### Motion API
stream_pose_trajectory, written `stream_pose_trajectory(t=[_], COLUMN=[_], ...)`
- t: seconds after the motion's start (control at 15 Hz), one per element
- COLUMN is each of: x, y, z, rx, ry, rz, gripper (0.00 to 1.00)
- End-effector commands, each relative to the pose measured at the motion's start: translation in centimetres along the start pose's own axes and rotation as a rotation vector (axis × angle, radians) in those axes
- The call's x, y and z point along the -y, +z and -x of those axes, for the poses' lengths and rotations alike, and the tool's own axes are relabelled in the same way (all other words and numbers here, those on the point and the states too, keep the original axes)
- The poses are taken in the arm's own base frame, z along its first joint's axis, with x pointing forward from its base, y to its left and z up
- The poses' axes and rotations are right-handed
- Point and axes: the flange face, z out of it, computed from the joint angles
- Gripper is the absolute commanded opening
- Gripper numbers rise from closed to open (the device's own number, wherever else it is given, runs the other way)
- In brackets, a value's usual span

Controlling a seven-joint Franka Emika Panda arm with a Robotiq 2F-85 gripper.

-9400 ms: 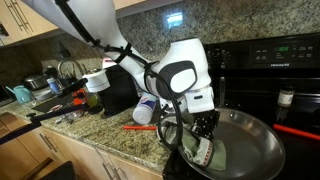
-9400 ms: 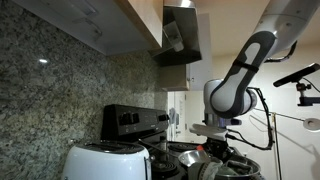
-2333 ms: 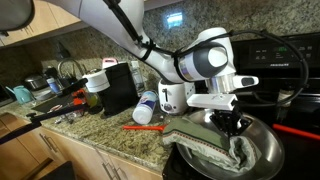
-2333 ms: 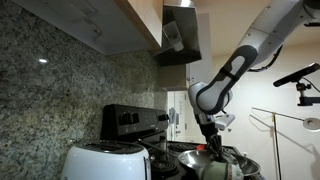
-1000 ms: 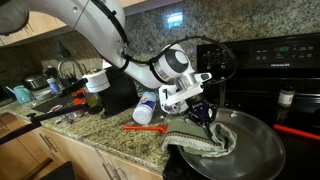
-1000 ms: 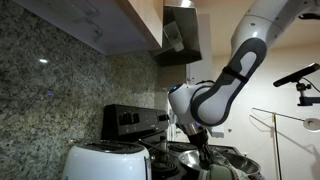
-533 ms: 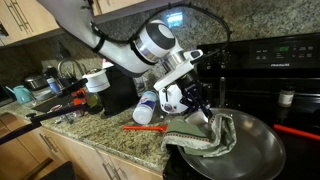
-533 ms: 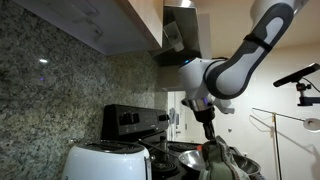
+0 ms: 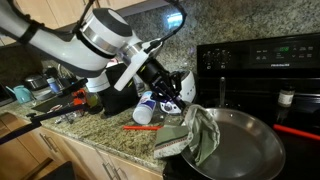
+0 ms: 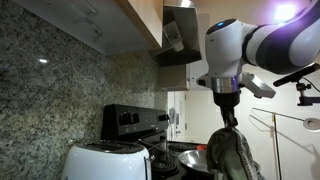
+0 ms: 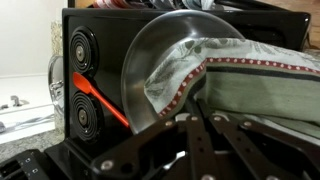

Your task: Remove the towel from the oven door handle and use it to wipe the silver pan, place the towel on the countertop

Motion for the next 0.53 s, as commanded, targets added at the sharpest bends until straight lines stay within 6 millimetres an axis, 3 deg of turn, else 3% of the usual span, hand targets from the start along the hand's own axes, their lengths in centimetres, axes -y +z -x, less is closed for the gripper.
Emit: stream_pose_trajectory(t=[0.0, 0.47], x=[5.5, 15.3], y=[-2.2, -4.8], z=[2.1, 2.0], rx=[-0.035, -0.070], ry=[-0.062, -0.233], rz=[0.048, 0.058], gripper=[0.01, 0.01])
